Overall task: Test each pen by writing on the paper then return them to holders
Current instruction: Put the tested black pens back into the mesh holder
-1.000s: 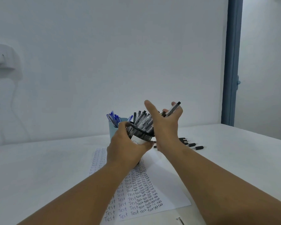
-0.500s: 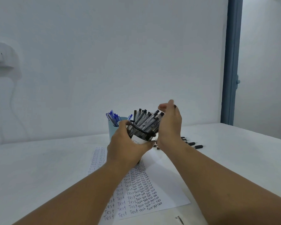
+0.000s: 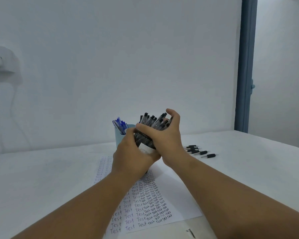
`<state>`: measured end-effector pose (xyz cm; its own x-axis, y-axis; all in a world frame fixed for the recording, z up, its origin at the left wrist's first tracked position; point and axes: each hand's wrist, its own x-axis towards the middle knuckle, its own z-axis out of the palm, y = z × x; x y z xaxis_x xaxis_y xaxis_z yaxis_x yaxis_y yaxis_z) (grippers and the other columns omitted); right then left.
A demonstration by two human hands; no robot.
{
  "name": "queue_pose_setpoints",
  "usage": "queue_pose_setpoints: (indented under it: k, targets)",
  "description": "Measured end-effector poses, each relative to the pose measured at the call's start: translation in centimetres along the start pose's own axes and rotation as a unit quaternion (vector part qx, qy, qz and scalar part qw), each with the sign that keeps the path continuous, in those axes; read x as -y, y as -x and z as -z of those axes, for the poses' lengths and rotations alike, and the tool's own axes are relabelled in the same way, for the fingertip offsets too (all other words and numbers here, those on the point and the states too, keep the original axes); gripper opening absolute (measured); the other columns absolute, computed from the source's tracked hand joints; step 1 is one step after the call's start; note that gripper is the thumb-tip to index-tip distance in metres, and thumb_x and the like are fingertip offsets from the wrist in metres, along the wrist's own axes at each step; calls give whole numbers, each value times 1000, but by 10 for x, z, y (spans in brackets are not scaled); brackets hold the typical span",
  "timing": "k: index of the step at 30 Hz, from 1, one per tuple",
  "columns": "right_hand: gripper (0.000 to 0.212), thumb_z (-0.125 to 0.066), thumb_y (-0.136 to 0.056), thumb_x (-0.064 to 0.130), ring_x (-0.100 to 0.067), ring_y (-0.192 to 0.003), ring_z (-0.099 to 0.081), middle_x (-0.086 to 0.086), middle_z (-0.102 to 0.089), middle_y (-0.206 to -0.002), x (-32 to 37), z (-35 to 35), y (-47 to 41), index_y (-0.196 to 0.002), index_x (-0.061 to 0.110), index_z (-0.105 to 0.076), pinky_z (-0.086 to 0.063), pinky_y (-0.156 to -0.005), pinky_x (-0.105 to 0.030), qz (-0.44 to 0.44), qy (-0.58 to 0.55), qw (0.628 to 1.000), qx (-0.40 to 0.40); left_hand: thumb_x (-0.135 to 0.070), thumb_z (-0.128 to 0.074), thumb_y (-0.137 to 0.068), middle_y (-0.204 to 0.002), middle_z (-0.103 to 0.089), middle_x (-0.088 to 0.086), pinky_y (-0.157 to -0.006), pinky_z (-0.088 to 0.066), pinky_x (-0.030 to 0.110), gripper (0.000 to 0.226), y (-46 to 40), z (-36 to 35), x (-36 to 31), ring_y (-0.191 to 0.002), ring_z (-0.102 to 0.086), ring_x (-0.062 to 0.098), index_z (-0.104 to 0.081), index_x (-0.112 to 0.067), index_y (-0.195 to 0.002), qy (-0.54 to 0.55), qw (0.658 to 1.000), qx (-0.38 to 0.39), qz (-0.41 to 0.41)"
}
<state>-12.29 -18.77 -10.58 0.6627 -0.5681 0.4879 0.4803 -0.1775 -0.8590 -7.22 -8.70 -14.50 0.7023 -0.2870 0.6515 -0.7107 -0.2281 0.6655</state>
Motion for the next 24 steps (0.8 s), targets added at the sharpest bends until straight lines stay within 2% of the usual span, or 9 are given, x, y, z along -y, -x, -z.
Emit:
queue_pose_setpoints:
  k: [3, 6, 8, 11, 14, 16, 19, 21, 24]
  targets:
    - [96, -98, -60, 19, -14, -90, -73, -1, -65, -109, 8, 10, -5, -134, 38, -38, -62, -84, -41, -17, -55, 998, 2, -58, -81, -56, -101, -68, -18, -82, -58, 38, 72, 1, 2, -3, -93, -67, 4, -47, -40, -117, -32, 999, 18, -40]
    - [97, -96, -61, 18, -16, -93, -72, -1, -63, -113, 17, 18, -11, -136, 36, -37, -62, -81, -38, -35, -74, 997, 9, -56, -82, -57, -93, -67, -14, -75, -59, 39, 65, 2, 3, -6, -84, -67, 6, -46, -40, -109, -50, 996, 29, -66]
    - [94, -97, -60, 20, -16, -93, -73, -2, -65, -112, 16, 19, -10, -133, 36, -40, -62, -80, -37, -27, -49, 998, 18, -54, -82, -58, -94, -67, -17, -76, -58, 37, 63, 3, 3, -8, -86, -66, 4, -48, -41, -108, -53, 995, 32, -76]
    - [78, -98, -59, 19, -19, -91, -74, -5, -68, -108, 13, 17, -8, -120, 32, -51, -63, -80, -42, -24, -36, 999, 0, -54, -81, -58, -97, -66, -19, -79, -57, 36, 63, 4, 4, -8, -89, -64, 1, -49, -41, -111, -77, 992, 35, -94]
    - [58, -91, -64, 7, -21, -78, -73, -8, -70, -97, 15, 17, -11, -108, 20, -56, -64, -72, -40, -31, -83, 996, -25, -57, -81, -57, -94, -66, -16, -75, -58, 39, 64, 3, 2, -7, -85, -65, 5, -48, -40, -109, -65, 994, 24, -83]
    - [50, -87, -67, 4, -21, -73, -71, -7, -68, -90, 17, 18, -14, -104, 18, -56, -64, -70, -40, -19, -110, 992, -53, -59, -81, -56, -94, -65, -14, -74, -58, 40, 70, 2, -1, -8, -84, -66, 8, -46, -41, -113, -56, 996, 16, -72]
    - [55, -88, -64, 10, -23, -80, -72, -7, -69, -97, 16, 18, -17, -106, 25, -56, -63, -76, -46, 11, -122, 990, -72, -62, -81, -53, -97, -65, -14, -75, -59, 41, 78, 2, -3, -8, -86, -67, 11, -45, -40, -119, -39, 998, 2, -53]
    - [66, -92, -65, 17, -21, -89, -73, -7, -68, -109, 18, 20, -16, -116, 29, -52, -63, -77, -41, 10, -129, 990, -58, -63, -83, -53, -98, -65, -16, -75, -60, 41, 81, 2, -3, -7, -87, -67, 9, -45, -40, -120, -29, 999, -4, -42]
    - [86, -93, -67, 36, -13, -105, -63, 0, -53, -126, 24, 26, -17, -134, 35, -39, -53, -77, -31, -13, -107, 993, -51, -62, -83, -52, -101, -65, -17, -82, -58, 42, 81, 1, 1, -4, -91, -66, 7, -44, -43, -119, -47, 998, -16, -28]
